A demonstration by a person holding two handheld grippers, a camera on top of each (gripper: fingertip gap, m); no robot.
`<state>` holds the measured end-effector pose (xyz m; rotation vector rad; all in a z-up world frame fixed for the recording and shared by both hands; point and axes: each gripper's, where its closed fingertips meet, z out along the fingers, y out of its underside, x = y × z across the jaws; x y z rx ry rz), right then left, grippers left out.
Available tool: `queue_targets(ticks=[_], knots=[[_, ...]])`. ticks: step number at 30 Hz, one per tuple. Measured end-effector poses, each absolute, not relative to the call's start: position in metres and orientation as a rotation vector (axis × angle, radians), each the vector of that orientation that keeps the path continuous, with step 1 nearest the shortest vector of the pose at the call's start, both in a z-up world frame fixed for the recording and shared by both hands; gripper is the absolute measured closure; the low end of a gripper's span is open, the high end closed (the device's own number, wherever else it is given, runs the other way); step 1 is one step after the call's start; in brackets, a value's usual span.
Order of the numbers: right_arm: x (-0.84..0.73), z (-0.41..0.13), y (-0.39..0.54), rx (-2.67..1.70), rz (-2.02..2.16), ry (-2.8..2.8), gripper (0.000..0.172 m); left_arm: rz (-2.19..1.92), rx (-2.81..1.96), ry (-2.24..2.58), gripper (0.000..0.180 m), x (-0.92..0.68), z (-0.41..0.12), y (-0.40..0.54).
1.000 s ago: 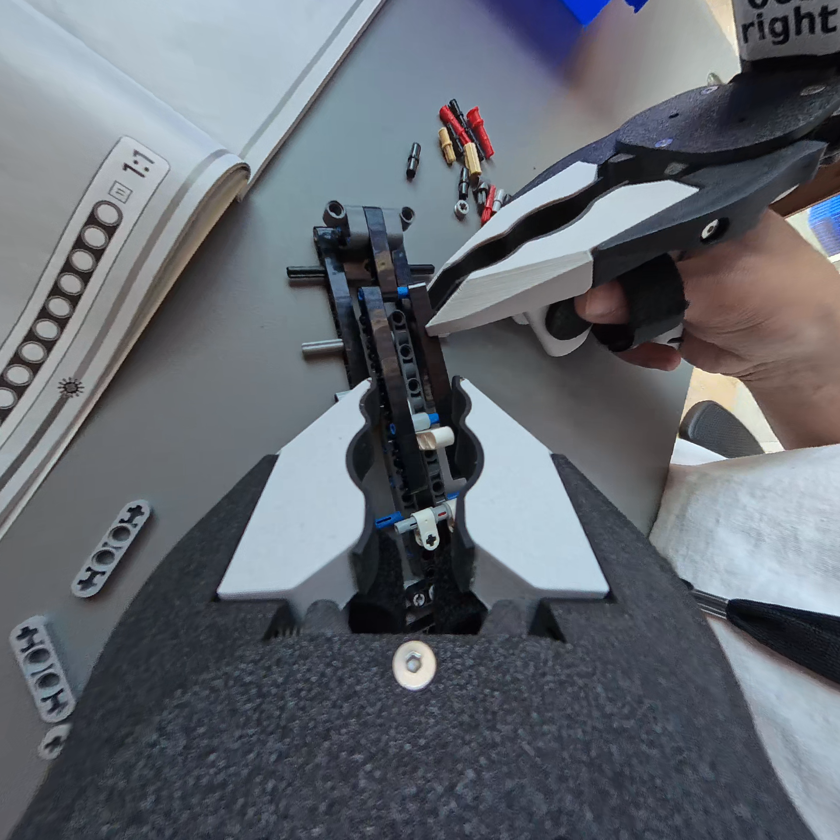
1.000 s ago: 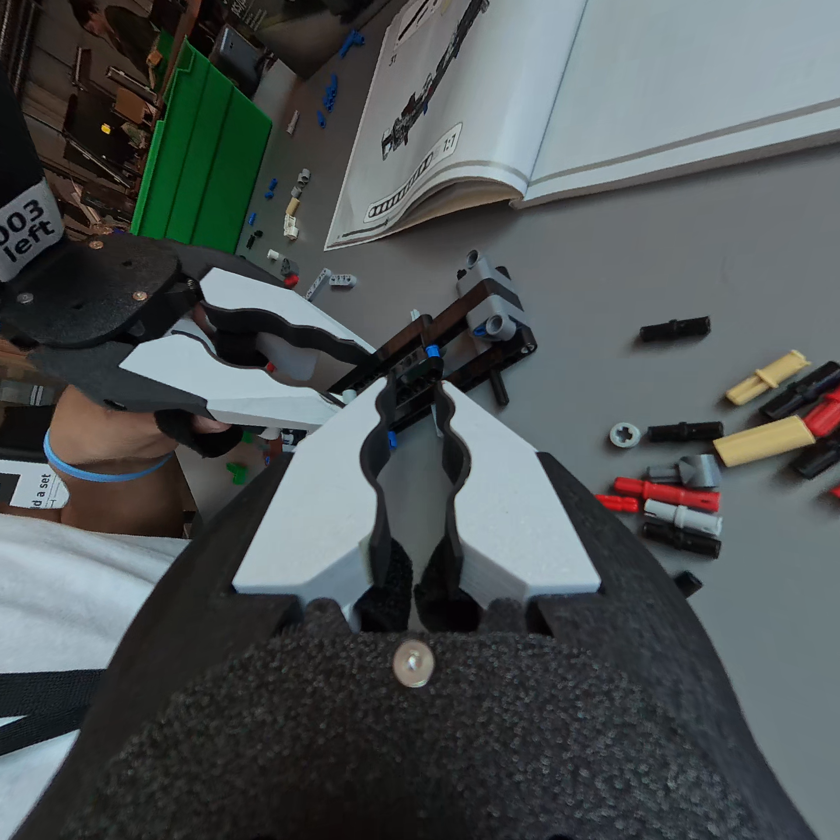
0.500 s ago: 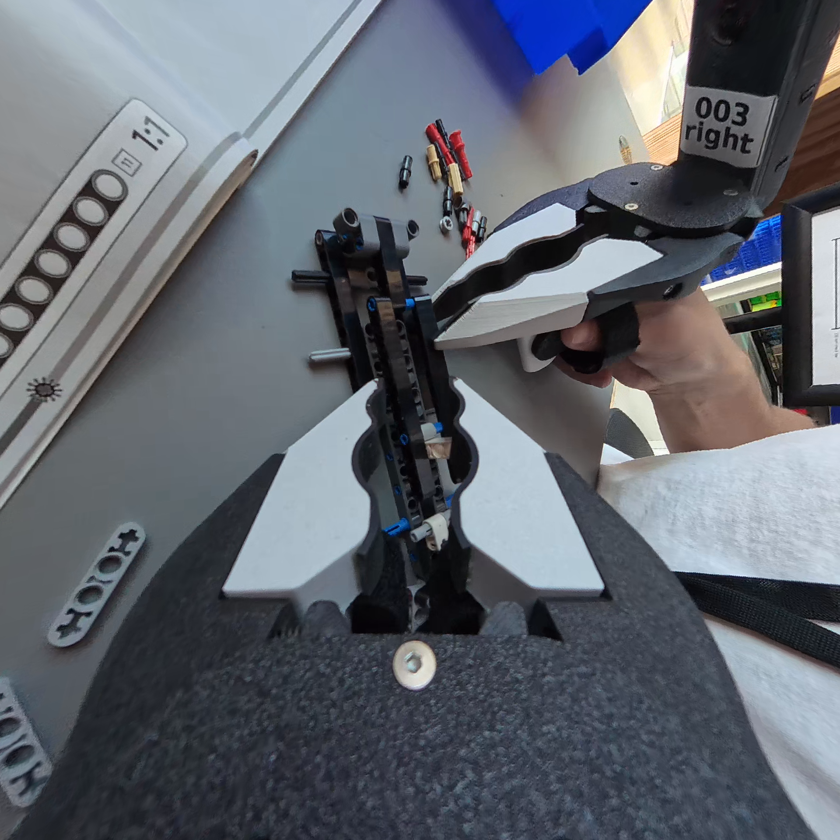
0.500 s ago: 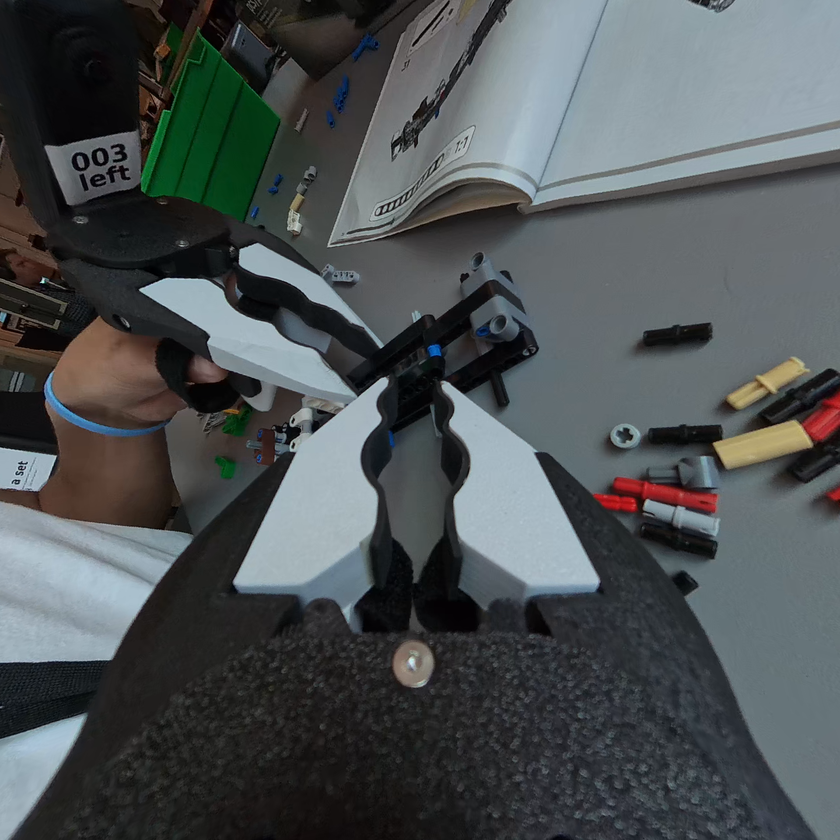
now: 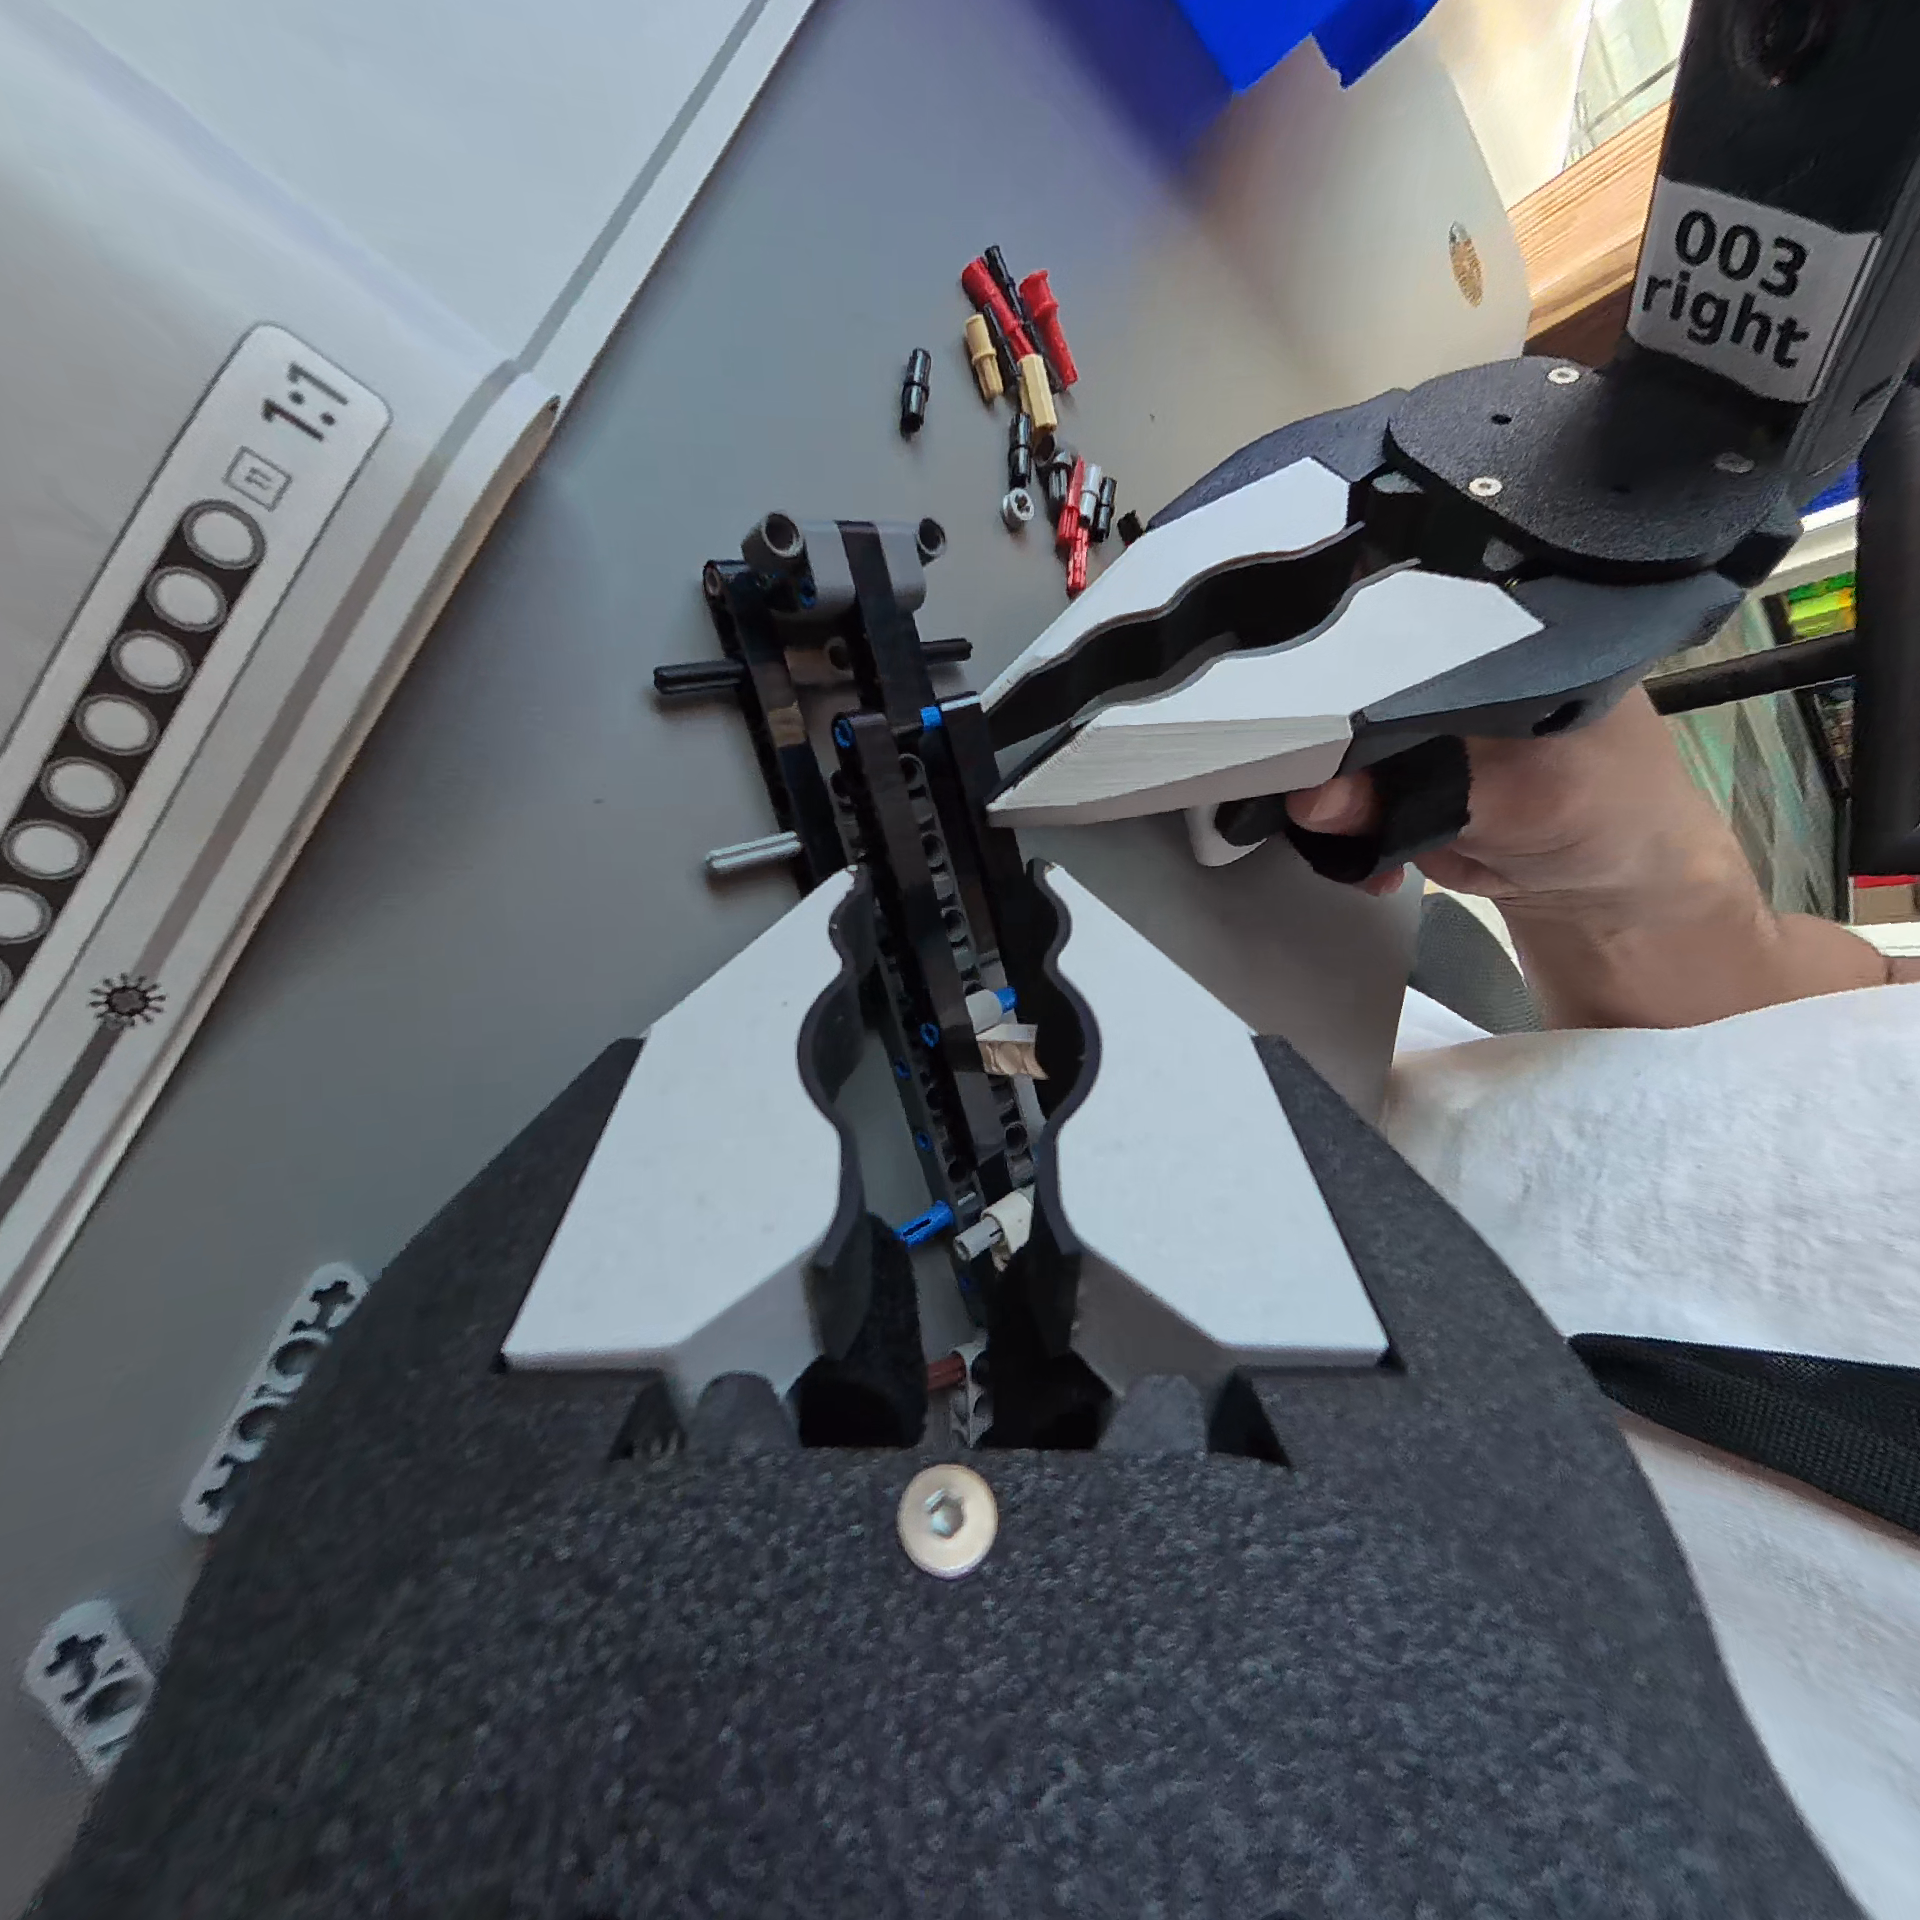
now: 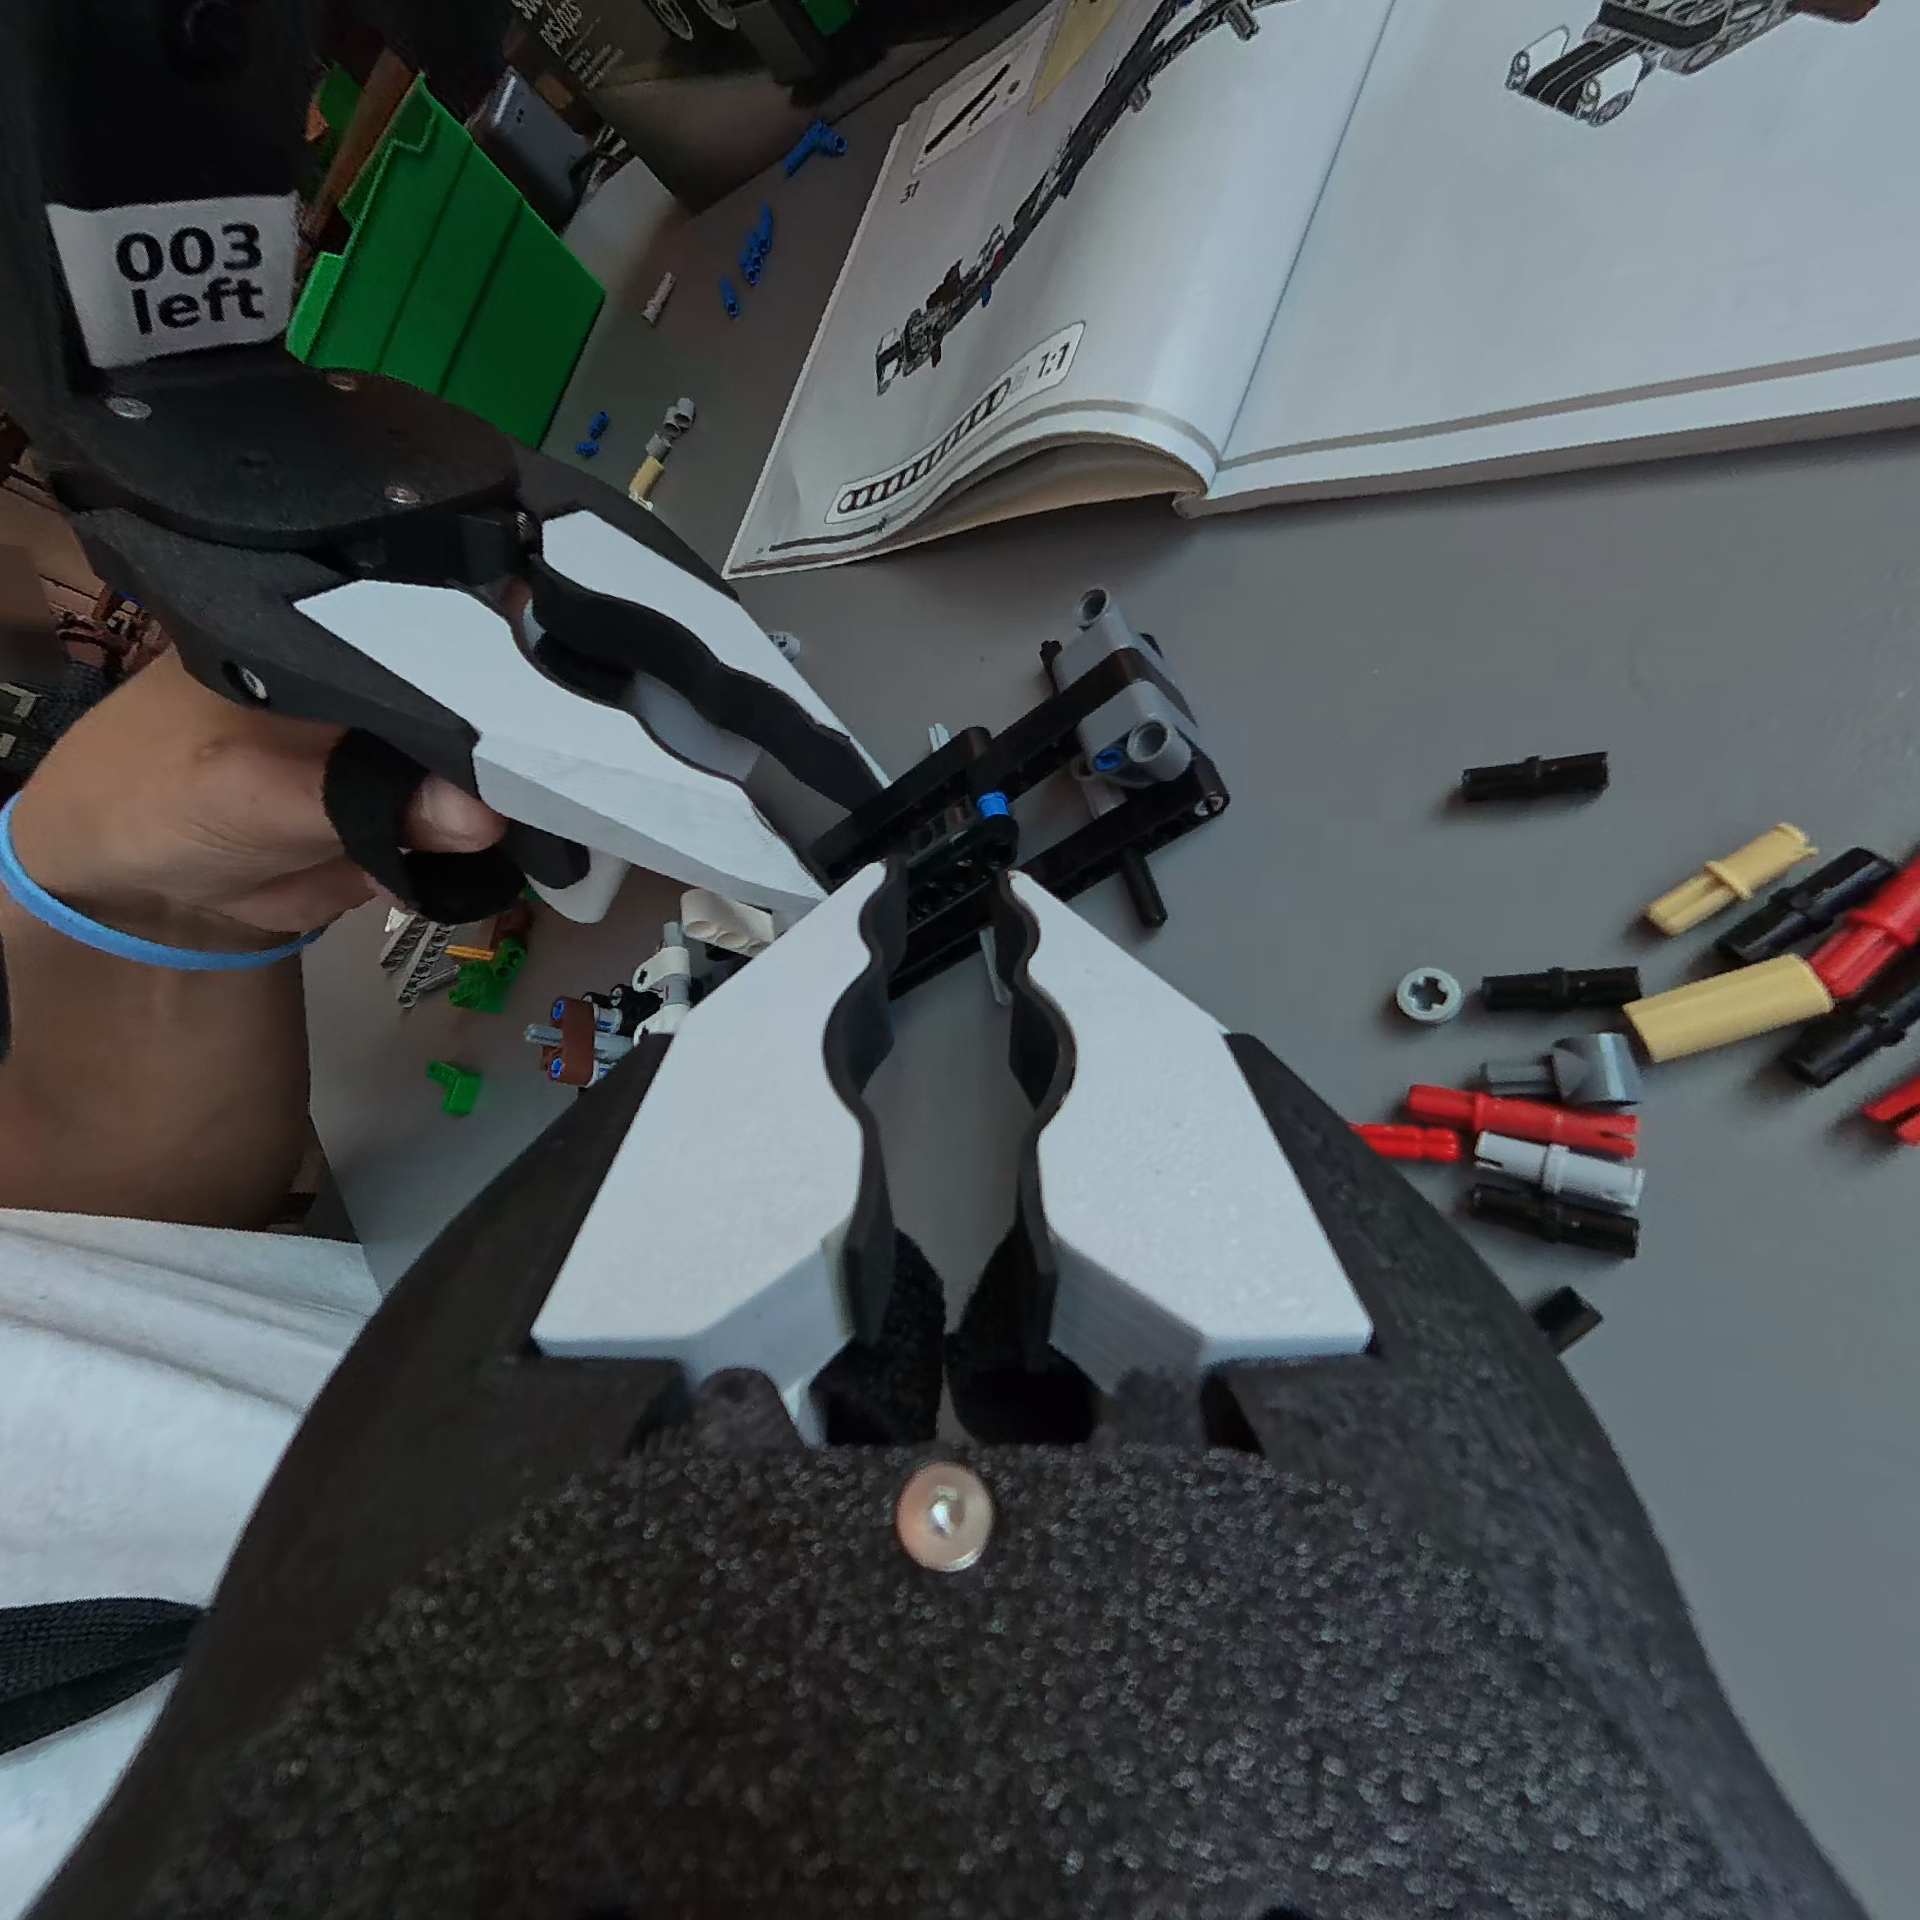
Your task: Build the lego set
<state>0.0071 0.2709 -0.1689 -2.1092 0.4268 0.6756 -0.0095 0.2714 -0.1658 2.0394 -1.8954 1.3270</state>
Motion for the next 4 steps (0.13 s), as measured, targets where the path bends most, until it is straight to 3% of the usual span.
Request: queue_targets(ticks=[4], knots=[[0.0082,-0.1692,0.2710,-2.108,0.647,0.435,0.157,1.283,2.024,-1.949,0.147,-0.0094,-0.1643,0.2678]])
